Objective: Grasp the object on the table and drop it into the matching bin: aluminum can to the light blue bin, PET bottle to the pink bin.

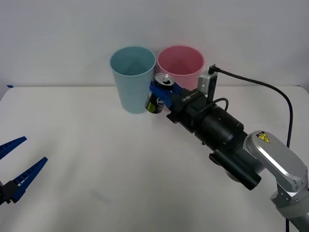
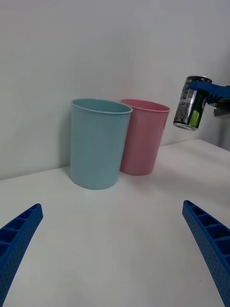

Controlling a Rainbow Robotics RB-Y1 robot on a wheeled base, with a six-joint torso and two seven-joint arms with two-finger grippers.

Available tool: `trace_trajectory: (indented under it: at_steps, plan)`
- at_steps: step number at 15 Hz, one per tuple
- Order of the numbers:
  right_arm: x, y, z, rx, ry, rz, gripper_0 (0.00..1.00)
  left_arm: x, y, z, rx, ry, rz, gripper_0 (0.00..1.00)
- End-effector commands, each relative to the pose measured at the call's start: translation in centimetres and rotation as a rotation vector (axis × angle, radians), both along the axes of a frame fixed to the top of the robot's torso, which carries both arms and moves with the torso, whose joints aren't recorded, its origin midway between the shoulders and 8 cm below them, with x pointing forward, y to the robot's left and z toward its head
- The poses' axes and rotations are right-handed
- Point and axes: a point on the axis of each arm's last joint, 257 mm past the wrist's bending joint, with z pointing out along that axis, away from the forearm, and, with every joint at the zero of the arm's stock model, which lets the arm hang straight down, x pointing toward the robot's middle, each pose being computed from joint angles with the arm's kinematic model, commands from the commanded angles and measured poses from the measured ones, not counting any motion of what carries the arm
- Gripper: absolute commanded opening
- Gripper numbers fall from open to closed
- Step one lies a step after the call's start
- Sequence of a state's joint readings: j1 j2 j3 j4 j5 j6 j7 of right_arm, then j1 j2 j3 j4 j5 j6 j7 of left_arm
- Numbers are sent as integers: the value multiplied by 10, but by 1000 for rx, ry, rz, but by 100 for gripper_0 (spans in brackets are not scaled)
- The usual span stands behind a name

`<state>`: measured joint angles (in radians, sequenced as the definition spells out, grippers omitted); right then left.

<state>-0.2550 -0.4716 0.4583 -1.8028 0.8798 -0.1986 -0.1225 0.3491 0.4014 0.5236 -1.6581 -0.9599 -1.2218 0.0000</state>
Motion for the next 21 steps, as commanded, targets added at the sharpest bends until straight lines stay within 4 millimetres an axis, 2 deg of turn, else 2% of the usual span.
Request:
trace_trajectory:
  at_steps: [1,5,8,13,16,21]
  plan:
    - [0,-6,28,50,-5,14,0,0,0,0,0,0,0,100]
    - [15,-4,65,71,-26,33,0,0,0,0,0,0,0,100]
    - [46,0,85,34,-58,21,0,0,0,0,0,0,0,100]
    - [109,17,96,-39,-51,-20,0,0,0,0,0,0,0,100]
    - [139,34,99,-51,-29,-45,0,0,0,0,0,0,0,100]
    - [175,68,98,-91,9,-77,0,0,0,0,0,0,0,100]
